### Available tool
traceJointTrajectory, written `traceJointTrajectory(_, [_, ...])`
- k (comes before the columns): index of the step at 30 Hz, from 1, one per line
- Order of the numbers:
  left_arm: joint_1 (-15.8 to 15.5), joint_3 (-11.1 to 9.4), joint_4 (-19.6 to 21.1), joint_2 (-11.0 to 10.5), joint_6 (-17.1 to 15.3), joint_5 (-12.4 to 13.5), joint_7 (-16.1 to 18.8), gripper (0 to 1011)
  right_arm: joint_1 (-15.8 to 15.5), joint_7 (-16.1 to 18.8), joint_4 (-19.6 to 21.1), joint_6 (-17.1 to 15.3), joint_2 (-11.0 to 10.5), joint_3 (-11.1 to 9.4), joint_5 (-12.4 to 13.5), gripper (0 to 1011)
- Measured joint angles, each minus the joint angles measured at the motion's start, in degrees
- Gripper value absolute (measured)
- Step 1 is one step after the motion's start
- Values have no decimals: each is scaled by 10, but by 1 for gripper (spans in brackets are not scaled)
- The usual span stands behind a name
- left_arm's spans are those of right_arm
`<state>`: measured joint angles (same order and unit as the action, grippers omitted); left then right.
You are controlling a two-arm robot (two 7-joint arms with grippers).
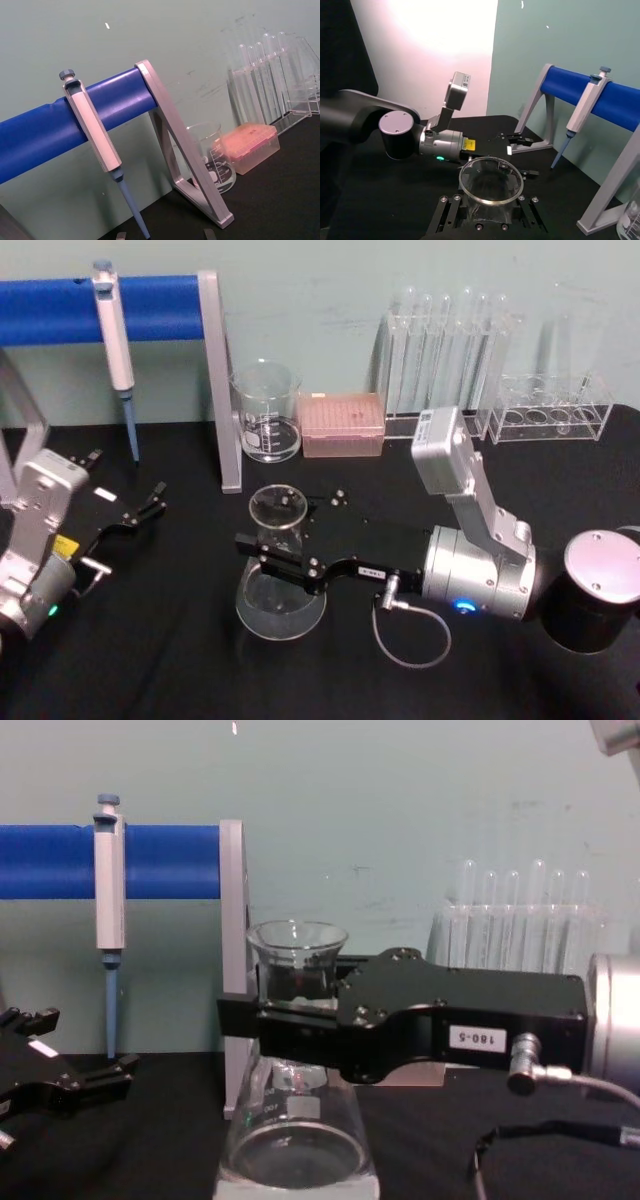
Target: Grasp the erlenmeyer flask with one hand, shake it three times, then place it back.
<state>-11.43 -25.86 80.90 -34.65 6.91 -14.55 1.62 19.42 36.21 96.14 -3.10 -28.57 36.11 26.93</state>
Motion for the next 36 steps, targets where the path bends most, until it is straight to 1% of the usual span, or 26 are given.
traceJointTrajectory(6, [0,0,0,0,0,0,0,1001,3,-12,-8,0,4,-2,0,450])
traceJointTrajectory(14, [0,0,0,0,0,0,0,1001,6,-34,-22,1,14,-14,-4,450])
traceJointTrajectory(20, [0,0,0,0,0,0,0,1001,10,-58,-36,2,24,-31,-11,450])
traceJointTrajectory(28, [0,0,0,0,0,0,0,1001,14,-91,-61,2,38,-58,-22,450])
traceJointTrajectory(30, [0,0,0,0,0,0,0,1001,15,-96,-65,2,41,-63,-24,450])
traceJointTrajectory(32, [0,0,0,0,0,0,0,1001,16,-104,-72,2,44,-73,-29,450])
traceJointTrajectory(35, [0,0,0,0,0,0,0,1001,16,-107,-75,2,46,-77,-31,450])
traceJointTrajectory(36, [0,0,0,0,0,0,0,1001,17,-110,-78,2,47,-82,-33,451])
